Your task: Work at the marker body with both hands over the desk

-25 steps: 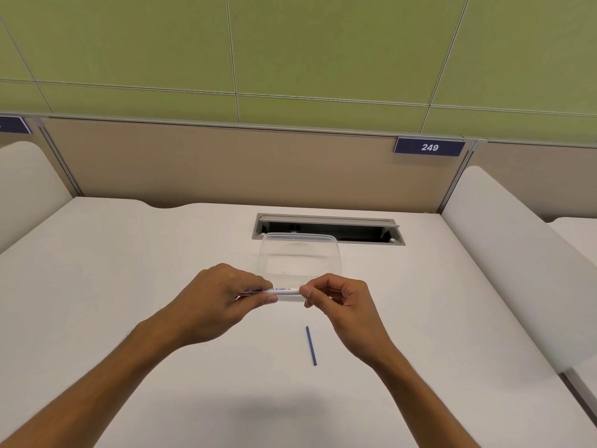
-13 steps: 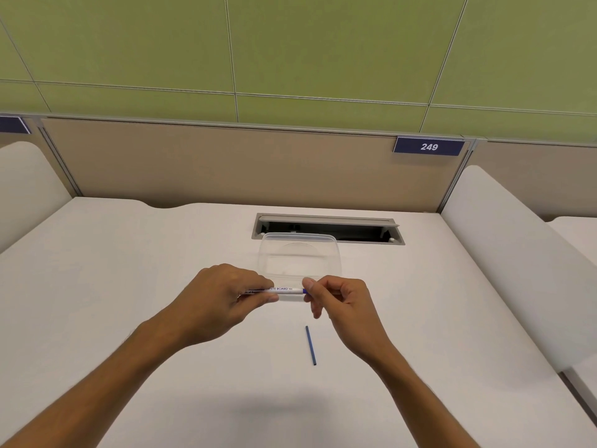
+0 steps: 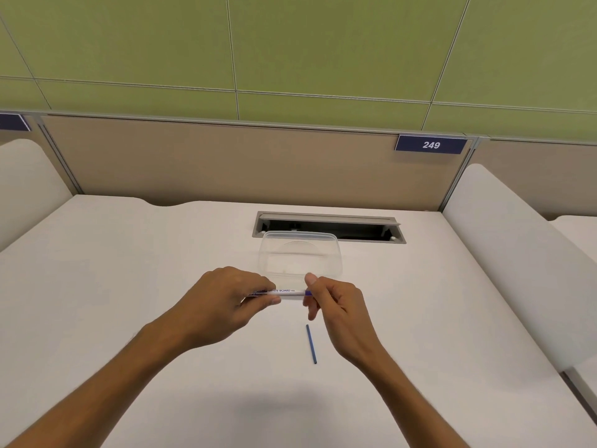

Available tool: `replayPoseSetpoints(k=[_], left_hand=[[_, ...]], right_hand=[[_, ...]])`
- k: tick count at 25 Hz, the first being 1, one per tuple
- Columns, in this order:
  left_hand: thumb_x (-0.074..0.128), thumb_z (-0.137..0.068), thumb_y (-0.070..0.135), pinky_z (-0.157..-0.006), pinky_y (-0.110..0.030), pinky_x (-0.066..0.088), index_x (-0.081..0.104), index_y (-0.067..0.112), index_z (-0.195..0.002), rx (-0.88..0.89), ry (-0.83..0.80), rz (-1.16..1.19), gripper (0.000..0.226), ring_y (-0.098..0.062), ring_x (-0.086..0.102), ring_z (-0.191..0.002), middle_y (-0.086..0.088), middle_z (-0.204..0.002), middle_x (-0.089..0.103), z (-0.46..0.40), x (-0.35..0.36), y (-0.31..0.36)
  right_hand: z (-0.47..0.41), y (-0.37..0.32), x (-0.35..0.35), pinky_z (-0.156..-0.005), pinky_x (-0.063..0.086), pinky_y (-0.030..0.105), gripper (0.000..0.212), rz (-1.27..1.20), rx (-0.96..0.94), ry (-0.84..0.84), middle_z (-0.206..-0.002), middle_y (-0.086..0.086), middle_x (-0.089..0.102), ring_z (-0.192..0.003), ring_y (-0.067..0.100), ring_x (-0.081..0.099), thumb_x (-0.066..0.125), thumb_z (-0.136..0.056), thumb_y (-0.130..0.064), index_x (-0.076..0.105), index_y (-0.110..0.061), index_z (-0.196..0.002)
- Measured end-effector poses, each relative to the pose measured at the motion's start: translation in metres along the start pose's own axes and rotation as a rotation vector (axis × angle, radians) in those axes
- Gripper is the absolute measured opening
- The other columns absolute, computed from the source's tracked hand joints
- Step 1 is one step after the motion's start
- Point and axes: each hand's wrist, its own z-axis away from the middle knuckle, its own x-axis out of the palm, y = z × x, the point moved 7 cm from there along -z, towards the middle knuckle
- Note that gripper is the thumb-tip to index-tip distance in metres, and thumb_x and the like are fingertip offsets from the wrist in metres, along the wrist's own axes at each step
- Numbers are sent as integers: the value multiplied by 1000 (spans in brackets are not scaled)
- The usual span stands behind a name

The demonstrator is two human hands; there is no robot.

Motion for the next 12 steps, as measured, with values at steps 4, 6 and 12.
replayPoseSetpoints(k=[4,6,12], left_hand=[[48,-92,44,-53,-25,37,68,26,-94,38,15,-15,27,-2,45,-58,15,-71,57,0,2,11],[48,-93,46,-57,-21,38,66,27,-103,53,24,-24,28,3,46,-61,17,-80,59,0,4,18],[30,-92,54,-85,-33,52,53,31,-131,84,-25,-10,51,-13,63,-105,12,-125,65,-1,9,32]], right_hand=[[-1,3,7,-52,31,35,64,17,23,105,-52,8,37,-52,19,34,42,-98,-49,41,2,-59],[-1,1,8,-50,28,34,62,14,5,147,-52,7,35,-51,17,31,43,-99,-46,39,1,-59],[-1,-3,6,-45,26,26,61,-16,-25,189,-44,-4,33,-45,9,30,43,-97,-47,36,-8,-51]])
